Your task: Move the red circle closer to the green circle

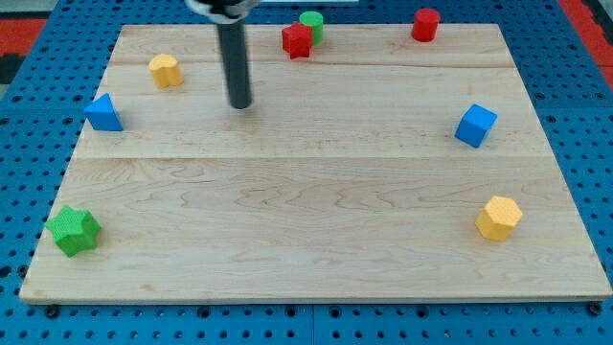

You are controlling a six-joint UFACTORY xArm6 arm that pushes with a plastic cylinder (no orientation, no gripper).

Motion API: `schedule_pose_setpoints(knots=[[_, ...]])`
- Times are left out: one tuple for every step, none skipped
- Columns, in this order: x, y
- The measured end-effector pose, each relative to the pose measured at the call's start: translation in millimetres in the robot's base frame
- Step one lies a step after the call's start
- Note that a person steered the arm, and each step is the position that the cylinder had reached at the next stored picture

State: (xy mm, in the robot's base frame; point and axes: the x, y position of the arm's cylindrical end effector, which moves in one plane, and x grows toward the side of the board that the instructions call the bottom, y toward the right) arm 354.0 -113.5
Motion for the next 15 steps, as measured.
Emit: schedule_pose_setpoints(knots=[[-1, -61], [-16, -80], [-23, -124], [-35, -109], [-15, -84], [-45, -70], [-94, -105], [-114, -107], [-82, -58], [-69, 60], [-70, 205], [-97, 330], [-142, 387], [-162, 389], [-163, 383]])
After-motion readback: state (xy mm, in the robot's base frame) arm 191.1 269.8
